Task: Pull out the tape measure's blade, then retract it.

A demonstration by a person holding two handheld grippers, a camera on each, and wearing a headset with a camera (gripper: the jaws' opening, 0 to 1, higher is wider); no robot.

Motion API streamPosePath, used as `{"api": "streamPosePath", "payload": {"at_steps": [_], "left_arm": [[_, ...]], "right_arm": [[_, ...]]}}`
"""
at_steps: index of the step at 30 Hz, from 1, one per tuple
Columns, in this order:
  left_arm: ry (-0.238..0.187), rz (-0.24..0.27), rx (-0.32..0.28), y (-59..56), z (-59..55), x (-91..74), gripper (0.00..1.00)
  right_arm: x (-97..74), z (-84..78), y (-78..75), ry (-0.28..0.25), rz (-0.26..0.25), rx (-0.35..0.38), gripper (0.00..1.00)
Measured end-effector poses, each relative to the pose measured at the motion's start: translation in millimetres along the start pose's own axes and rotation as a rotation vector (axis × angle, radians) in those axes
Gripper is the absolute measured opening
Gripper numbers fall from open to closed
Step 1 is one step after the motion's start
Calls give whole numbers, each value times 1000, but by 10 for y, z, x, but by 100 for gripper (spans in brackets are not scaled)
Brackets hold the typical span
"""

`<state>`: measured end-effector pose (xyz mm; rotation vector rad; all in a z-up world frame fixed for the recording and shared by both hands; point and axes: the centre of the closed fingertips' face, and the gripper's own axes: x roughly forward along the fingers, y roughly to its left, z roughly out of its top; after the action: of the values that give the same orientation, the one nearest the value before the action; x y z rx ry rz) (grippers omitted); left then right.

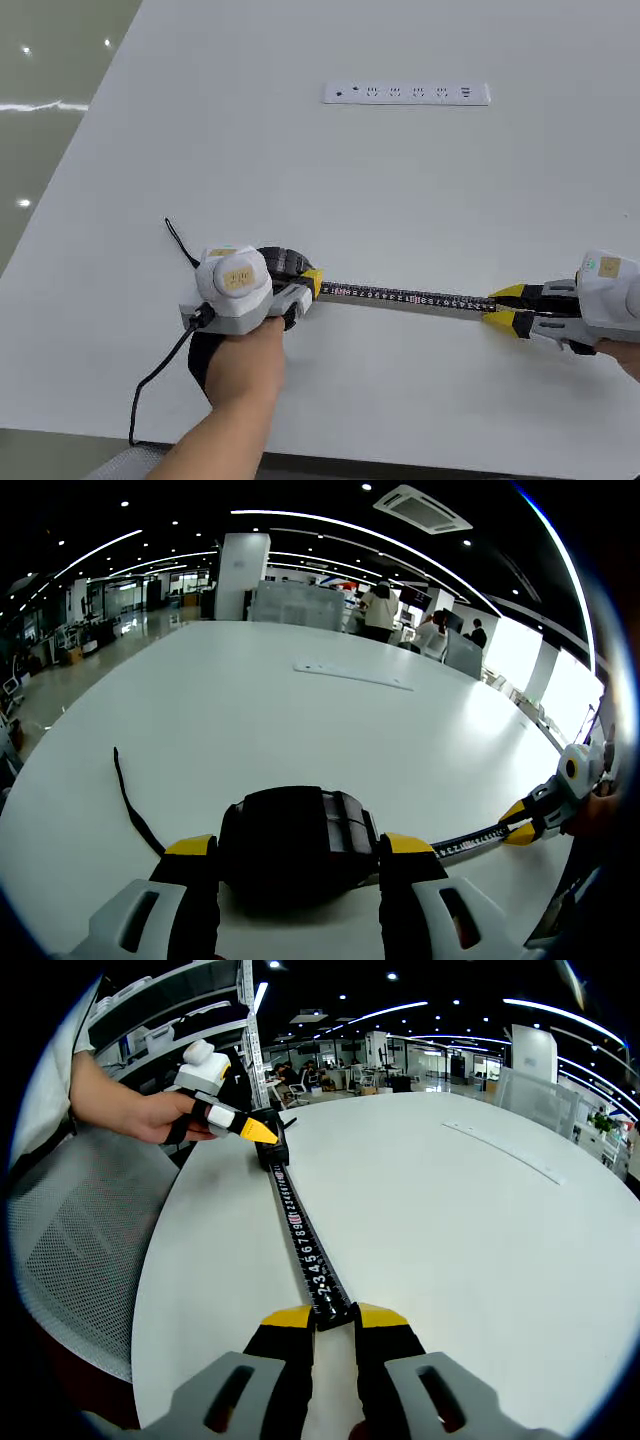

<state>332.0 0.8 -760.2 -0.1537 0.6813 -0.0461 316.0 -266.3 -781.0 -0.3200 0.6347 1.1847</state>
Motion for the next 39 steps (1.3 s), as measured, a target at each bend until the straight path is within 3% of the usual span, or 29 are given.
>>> {"api": "streamPosePath", "payload": {"at_steps": [11, 16, 39], "left_arm": [[33, 16, 21, 2, -7, 2, 60], [73, 17, 29, 7, -20, 7, 58], [73, -5, 18, 16, -20, 4, 57]], "right_arm": [[-1, 0, -4, -1, -5, -7, 11], [32, 32, 47, -11, 4, -13, 10], [43, 72, 36, -11, 3, -26, 9]]}}
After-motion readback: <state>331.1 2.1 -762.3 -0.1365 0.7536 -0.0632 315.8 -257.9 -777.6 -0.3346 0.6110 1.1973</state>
